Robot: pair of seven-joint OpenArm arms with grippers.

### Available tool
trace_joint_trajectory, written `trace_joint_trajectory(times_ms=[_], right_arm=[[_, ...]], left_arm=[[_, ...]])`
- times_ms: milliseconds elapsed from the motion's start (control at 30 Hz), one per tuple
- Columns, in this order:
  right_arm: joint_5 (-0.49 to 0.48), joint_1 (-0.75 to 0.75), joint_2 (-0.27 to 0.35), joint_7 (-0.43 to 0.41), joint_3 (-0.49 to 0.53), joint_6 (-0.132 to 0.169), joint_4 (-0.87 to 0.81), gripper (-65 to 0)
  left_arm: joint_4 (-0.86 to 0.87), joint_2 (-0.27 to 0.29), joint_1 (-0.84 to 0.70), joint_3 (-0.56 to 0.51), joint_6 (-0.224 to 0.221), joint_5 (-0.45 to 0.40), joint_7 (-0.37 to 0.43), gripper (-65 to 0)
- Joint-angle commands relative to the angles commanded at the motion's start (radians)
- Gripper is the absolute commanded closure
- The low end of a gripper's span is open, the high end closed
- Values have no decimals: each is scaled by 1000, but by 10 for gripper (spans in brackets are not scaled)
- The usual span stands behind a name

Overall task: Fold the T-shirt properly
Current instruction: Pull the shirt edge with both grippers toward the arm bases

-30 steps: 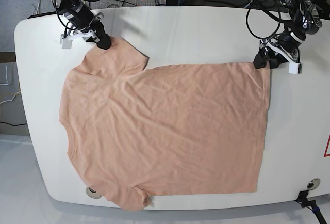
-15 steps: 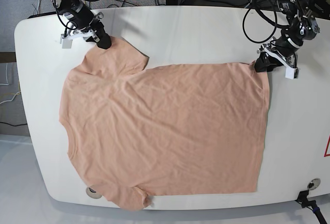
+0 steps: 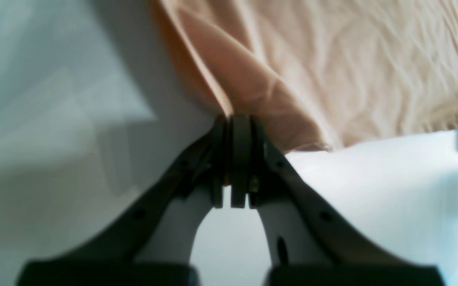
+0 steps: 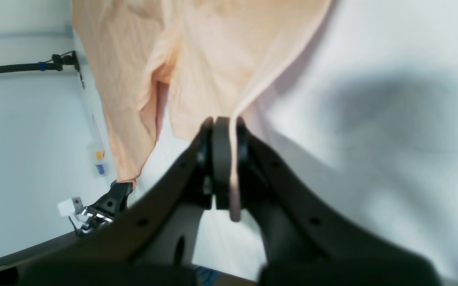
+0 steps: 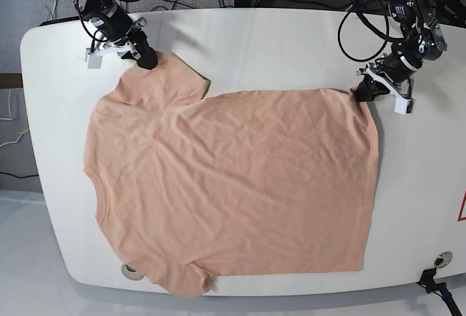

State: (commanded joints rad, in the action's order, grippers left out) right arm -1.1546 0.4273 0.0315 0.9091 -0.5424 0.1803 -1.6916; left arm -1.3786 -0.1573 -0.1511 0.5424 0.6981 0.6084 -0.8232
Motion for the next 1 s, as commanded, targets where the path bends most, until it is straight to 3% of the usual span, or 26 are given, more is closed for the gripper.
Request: trace_joint_trajectory(times_ms=[267,533,867,1000], right_arm=[[-35,95,0,2,0,0,-106,0],[-146,242,3,2,0,3,-114,0],[-157,425,5,2,0,5,-261,0],[-224,430,6,2,0,6,-261,0]], left_arm=[[-121,-8,-146,5,0,2,-2,0],[-296,-35,-313,6,0,2,-2,0],[-457,-72,-456,52,0,3,-2,0],[-503,-72,-505,54,0,3,-2,0]])
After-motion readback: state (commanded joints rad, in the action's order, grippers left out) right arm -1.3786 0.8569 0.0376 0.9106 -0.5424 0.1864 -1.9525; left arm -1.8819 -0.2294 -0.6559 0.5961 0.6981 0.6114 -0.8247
